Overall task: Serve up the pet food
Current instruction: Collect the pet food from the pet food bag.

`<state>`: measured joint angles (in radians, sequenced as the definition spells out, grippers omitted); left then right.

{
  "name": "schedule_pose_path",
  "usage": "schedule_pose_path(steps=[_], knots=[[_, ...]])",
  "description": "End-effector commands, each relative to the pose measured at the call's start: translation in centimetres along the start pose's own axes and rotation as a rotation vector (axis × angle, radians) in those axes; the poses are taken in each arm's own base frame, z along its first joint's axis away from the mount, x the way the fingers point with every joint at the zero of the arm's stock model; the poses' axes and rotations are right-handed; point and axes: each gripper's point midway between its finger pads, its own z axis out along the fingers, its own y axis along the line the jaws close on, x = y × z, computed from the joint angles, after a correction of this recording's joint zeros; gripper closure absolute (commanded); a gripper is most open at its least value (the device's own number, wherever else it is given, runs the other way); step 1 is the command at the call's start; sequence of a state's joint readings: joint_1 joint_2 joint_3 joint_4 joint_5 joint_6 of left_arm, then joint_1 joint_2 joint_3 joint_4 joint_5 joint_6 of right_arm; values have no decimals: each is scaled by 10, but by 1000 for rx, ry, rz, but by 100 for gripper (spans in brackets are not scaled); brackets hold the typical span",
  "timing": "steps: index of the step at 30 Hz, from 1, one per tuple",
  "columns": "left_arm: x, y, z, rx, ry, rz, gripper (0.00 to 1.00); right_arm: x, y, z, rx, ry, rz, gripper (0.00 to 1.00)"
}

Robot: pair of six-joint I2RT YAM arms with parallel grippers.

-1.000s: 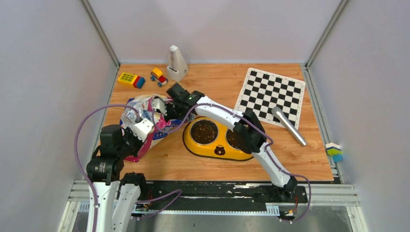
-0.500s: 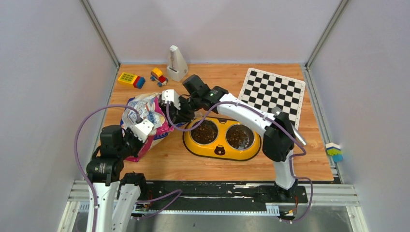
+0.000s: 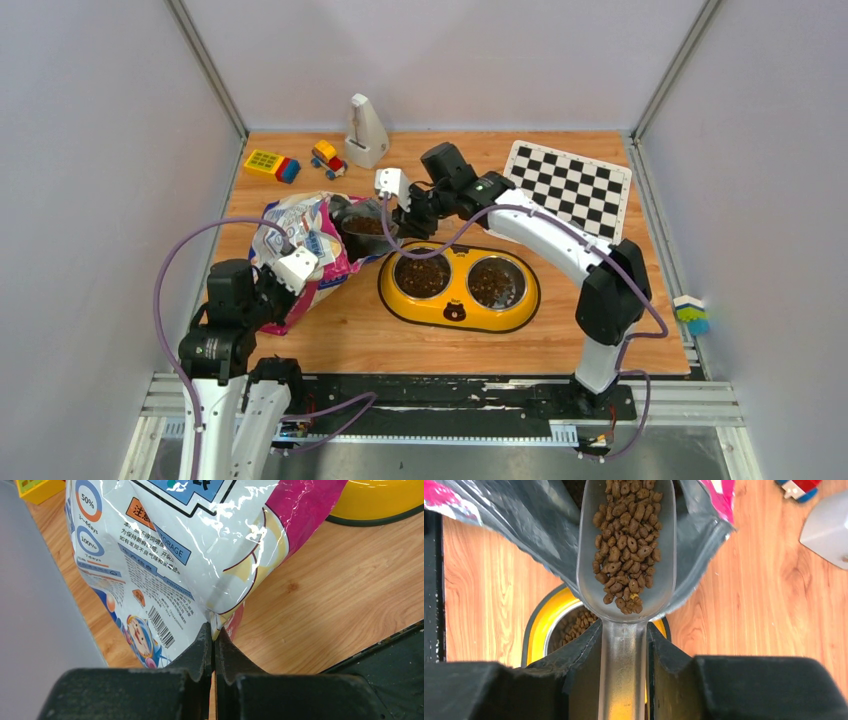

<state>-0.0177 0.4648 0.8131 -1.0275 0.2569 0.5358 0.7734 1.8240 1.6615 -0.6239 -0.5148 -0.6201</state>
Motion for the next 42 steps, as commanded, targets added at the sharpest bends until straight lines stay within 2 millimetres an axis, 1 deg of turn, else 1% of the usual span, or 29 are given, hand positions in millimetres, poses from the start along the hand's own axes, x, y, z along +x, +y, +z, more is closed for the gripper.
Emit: schedule_pose_path(steps=[1, 4, 5, 9, 10, 17, 19, 22, 26, 29, 33, 39, 42], knots=[[-41, 16, -7, -62, -163, 28, 100, -30, -11, -42, 79, -92, -67, 100], [-41, 16, -7, -63, -165, 28, 100, -19, -13, -57, 100, -81, -65, 100], [-41, 16, -7, -63, -165, 28, 100, -18, -13, -67, 116, -86, -69, 100], [-41, 16, -7, -64, -163, 27, 100, 0, -13, -99, 158, -74, -68, 100], [-40, 16, -7, -64, -163, 27, 100, 5, -9, -106, 162, -68, -75, 100], [-40, 17, -7, -66, -161, 26, 100, 66, 18, -167, 200, 49, -70, 100], [-40, 17, -7, -66, -160, 25, 100, 89, 29, -179, 202, 102, -70, 100], [-40, 17, -7, -66, -159, 24, 100, 115, 45, -195, 218, 167, -68, 100], [-40, 17, -7, -67, -159, 23, 100, 144, 62, -209, 233, 251, -53, 100], [-40, 17, -7, -66, -158, 24, 100, 160, 74, -217, 224, 299, -29, 100], [-40, 17, -7, -66, -159, 25, 100, 181, 83, -223, 213, 374, 15, 100], [-40, 17, -6, -63, -156, 24, 100, 216, 79, -235, 224, 545, 56, 100], [-39, 17, -6, -61, -154, 24, 100, 222, 71, -244, 230, 622, 63, 100]])
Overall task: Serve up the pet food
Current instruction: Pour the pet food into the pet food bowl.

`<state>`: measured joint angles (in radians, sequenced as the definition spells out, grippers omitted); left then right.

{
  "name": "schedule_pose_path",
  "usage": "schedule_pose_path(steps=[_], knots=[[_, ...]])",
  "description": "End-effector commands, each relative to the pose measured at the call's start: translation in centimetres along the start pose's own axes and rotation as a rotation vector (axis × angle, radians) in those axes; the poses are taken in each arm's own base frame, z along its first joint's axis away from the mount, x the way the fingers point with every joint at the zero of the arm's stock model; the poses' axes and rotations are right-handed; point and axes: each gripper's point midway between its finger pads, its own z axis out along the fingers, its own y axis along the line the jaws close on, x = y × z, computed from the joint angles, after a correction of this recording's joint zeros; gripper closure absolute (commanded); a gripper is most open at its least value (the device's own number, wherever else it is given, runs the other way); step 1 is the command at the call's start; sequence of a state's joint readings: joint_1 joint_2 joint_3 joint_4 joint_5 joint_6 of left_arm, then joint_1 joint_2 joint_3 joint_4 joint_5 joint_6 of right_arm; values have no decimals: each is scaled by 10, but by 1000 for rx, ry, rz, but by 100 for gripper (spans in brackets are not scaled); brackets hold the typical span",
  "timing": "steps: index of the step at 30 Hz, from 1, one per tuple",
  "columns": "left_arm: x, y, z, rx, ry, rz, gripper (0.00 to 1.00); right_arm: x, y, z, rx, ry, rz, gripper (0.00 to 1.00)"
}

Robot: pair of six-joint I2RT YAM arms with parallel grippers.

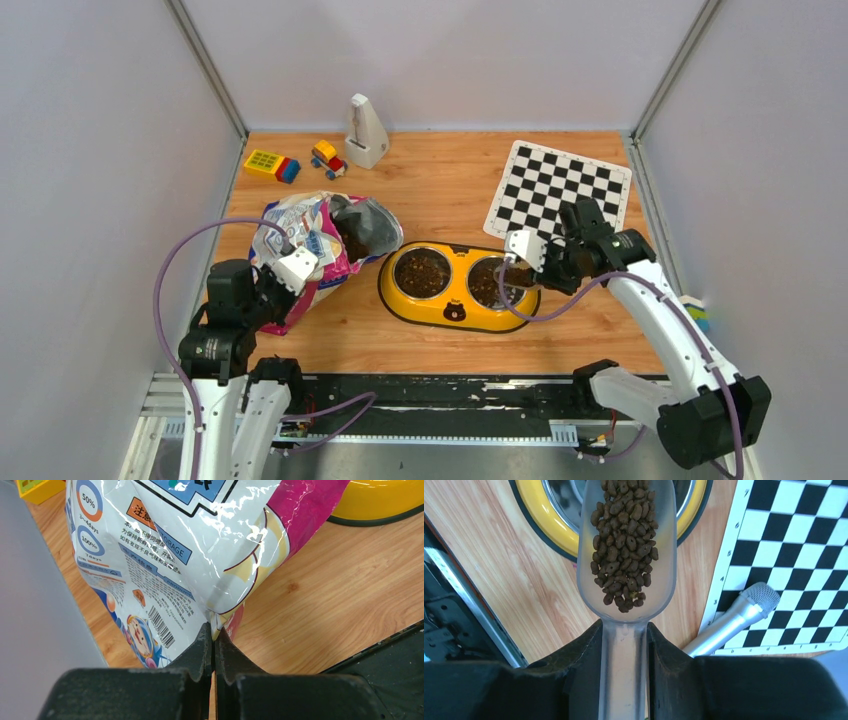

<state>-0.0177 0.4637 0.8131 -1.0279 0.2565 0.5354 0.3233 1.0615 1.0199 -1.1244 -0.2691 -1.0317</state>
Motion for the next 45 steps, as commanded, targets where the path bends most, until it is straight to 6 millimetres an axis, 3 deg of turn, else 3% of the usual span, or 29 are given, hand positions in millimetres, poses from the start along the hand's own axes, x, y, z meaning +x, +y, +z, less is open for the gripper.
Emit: schedule_pose_path(steps=[1, 15, 25, 29, 32, 37, 43, 45], knots=[[-39, 17, -5, -60, -153, 23, 100, 17, -18, -8, 27, 141, -23, 100], [-40, 17, -6, -60, -154, 24, 100, 38, -32, -19, -12, 469, -45, 100], [-40, 17, -6, -61, -157, 24, 100, 19, -31, -19, -7, 573, -144, 100], [-40, 17, -7, -65, -159, 24, 100, 15, -33, -18, 6, 592, -105, 100], [-40, 17, -7, -65, -163, 26, 100, 9, -30, -16, 14, 517, -88, 100], [-41, 17, -8, -66, -166, 28, 100, -23, -22, -23, 33, 176, -30, 100], [-40, 17, -8, -70, -167, 28, 100, -39, -3, -29, 25, -75, 4, 100], [-40, 16, -8, -70, -167, 28, 100, -36, -2, -26, 50, -103, 8, 100]])
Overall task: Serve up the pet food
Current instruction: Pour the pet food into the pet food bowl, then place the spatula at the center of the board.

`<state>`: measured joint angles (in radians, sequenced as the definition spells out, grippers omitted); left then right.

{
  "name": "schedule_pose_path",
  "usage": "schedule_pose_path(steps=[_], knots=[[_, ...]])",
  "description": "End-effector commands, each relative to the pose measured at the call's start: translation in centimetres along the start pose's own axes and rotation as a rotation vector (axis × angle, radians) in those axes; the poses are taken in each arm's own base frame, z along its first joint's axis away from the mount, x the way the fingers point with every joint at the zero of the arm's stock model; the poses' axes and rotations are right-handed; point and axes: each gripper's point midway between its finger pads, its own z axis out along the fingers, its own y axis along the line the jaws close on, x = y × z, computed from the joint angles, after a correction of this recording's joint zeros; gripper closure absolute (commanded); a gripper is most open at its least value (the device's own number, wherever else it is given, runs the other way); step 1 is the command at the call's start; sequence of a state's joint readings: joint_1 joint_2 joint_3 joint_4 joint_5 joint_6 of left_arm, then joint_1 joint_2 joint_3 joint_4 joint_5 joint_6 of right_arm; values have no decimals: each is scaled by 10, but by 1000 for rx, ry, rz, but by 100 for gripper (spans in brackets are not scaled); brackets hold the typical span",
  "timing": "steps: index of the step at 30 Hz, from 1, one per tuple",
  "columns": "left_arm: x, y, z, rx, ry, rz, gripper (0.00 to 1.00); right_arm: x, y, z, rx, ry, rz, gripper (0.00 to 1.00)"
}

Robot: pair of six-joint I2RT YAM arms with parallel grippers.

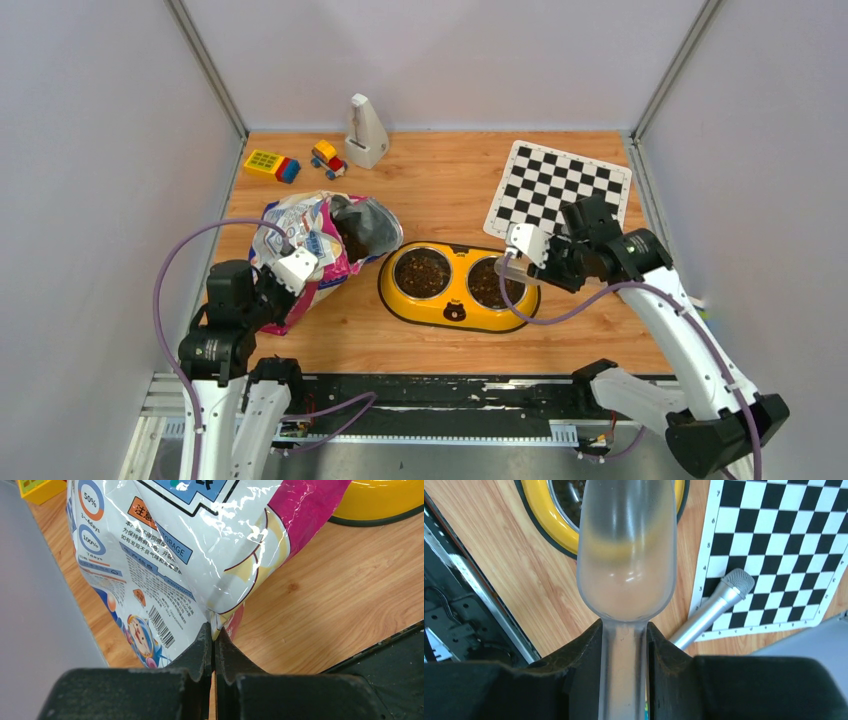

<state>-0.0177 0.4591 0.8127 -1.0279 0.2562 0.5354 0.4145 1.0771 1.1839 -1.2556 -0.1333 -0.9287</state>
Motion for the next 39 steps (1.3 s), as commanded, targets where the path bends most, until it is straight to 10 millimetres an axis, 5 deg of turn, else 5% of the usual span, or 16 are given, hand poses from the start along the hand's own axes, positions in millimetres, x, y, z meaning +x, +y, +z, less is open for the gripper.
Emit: schedule_pose_path(steps=[1, 6, 11, 18, 22, 29, 39], knots=[[-40, 16, -7, -67, -164, 26, 100, -18, 5, 13, 3, -168, -7, 100], [-40, 16, -7, -65, -163, 26, 100, 27, 8, 43, 3, 23, -32, 100], [-40, 17, -7, -69, -161, 24, 100, 72, -12, 52, 26, 329, -53, 100], [-39, 18, -8, -74, -161, 23, 100, 35, -42, 36, 24, 274, -21, 100], [-39, 18, -7, -72, -160, 22, 100, 36, -49, 29, 63, 279, -62, 100], [-40, 18, -9, -78, -164, 22, 100, 2, -49, 19, 129, -8, 90, 100], [-41, 17, -9, -76, -170, 27, 100, 45, -70, 46, 397, -261, 286, 97]])
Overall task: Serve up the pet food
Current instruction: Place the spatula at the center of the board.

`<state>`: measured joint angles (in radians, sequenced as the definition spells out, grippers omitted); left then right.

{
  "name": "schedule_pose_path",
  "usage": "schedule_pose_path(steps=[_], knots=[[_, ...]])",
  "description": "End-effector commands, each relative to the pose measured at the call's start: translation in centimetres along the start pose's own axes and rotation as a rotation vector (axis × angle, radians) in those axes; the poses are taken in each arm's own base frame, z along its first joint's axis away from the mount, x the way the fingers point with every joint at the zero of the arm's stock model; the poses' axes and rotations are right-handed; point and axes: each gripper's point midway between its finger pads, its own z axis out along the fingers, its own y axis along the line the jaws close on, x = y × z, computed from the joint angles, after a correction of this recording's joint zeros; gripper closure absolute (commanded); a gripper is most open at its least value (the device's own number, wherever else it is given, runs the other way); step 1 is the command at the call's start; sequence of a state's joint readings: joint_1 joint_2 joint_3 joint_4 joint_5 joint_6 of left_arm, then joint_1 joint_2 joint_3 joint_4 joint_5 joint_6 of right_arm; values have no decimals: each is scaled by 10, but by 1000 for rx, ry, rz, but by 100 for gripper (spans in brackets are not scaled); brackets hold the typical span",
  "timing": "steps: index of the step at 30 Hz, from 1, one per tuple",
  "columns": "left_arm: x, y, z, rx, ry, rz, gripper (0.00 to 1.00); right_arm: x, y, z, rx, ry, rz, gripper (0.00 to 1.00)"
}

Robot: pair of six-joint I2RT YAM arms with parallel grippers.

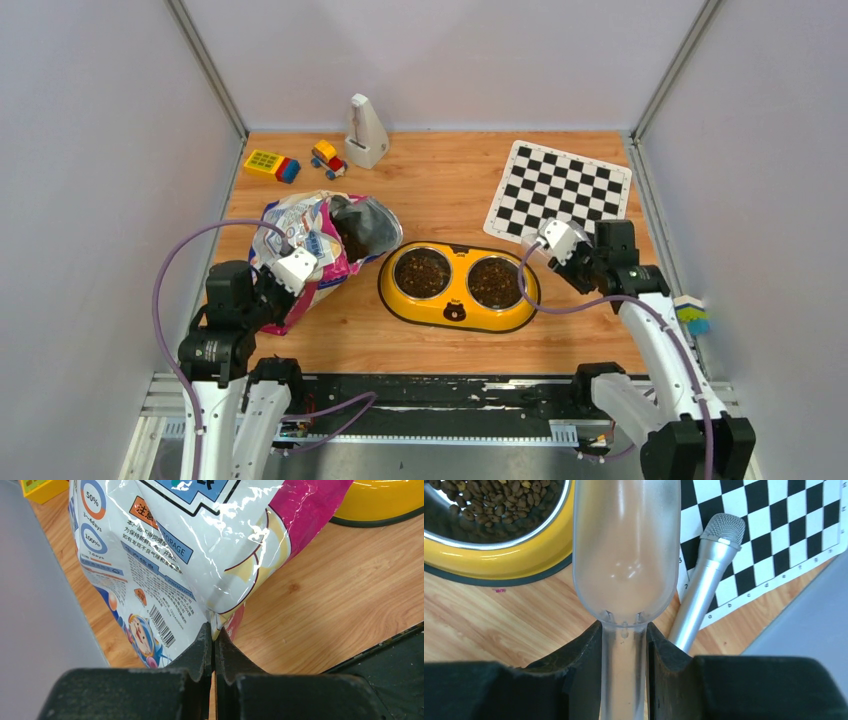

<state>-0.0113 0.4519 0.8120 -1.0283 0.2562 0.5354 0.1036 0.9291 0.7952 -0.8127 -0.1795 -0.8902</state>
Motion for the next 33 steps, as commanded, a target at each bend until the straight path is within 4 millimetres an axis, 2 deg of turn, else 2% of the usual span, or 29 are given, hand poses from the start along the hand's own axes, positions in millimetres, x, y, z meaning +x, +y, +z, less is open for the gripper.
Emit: schedule_pose_path(steps=[1, 3, 8, 18, 22, 33], knots=[[-41, 17, -8, -68, -167, 28, 100, -28, -26, 10, 101, -233, 62, 97], [-41, 17, -8, -67, -167, 28, 100, -17, -34, 16, 113, -240, 117, 97], [-41, 16, -8, -64, -167, 28, 100, 13, -35, 41, 94, -203, 208, 95], [-40, 16, -7, -63, -162, 27, 100, 44, -12, 79, -20, -140, 257, 90], [-40, 16, -7, -63, -161, 26, 100, 51, -6, 84, -42, -117, 261, 88], [-40, 16, -7, -63, -161, 27, 100, 60, 12, 87, -118, -81, 247, 70]])
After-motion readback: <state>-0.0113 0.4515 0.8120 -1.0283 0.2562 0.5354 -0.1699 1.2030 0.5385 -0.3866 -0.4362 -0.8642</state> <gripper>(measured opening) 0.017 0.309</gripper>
